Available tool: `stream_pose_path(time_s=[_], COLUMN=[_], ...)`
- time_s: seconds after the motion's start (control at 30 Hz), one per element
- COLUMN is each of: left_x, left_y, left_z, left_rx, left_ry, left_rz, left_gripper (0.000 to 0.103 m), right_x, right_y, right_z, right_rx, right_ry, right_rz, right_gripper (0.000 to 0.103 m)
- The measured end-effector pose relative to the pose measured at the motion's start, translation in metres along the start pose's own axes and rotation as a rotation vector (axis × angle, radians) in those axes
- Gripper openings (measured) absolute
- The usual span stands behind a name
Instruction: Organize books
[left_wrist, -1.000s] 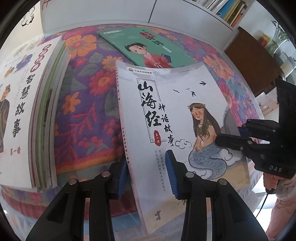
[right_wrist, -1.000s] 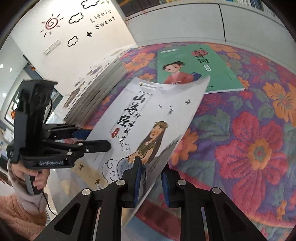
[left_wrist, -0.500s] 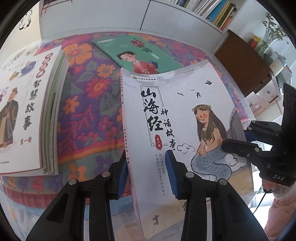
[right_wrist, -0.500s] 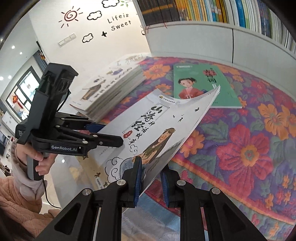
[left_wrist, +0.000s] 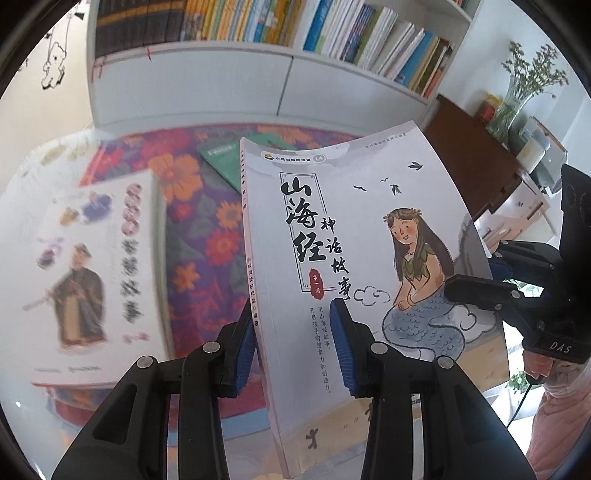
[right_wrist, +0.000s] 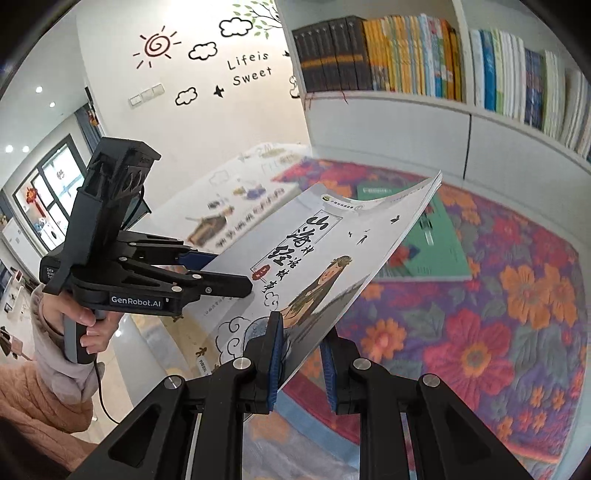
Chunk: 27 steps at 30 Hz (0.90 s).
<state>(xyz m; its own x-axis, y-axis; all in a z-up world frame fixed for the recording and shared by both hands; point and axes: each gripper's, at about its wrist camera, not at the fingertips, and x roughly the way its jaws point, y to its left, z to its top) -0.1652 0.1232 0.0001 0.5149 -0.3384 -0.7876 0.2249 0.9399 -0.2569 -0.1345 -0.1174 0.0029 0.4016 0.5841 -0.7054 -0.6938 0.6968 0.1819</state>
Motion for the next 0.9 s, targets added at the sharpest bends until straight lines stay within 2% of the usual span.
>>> stream_pose_path(time_s=[0.2,0.33,0.47,0.63,0.9], left_x=[-0.029,-0.041,-0.05,-0.057,-0.046], left_y=[0.036,0.068,0.109,0.152,0.205], left_z=[0.018,0.022,0.017,0.012,0.008], left_rx=[-0.03,-0.092,-0.171,-0.239,-0.316], left_ry=[-0.055,-0.071,-0.087,-0.096,-0.078], left_rz=[0.076,0.082,0.087,0.131,0.14], left_gripper=[0.036,0.036,0.036,0.036,0.036], right_x=[0.005,0.023,0.053,0.103,0.173], right_y=[0.024,0.041,0.061,0.079,0.089], right_z=[0.044,0.069,0.091,0.114,0.128], right_rx=[-0.043,-0.046,-0.058,-0.05,0.009], right_ry=[-0.042,-0.042,-0.027,0.006,0.075], right_rz=[0.037,0.087,0.131,0.199,0.271], right_gripper=[0.019,0.019,0.019,0.019,0.019])
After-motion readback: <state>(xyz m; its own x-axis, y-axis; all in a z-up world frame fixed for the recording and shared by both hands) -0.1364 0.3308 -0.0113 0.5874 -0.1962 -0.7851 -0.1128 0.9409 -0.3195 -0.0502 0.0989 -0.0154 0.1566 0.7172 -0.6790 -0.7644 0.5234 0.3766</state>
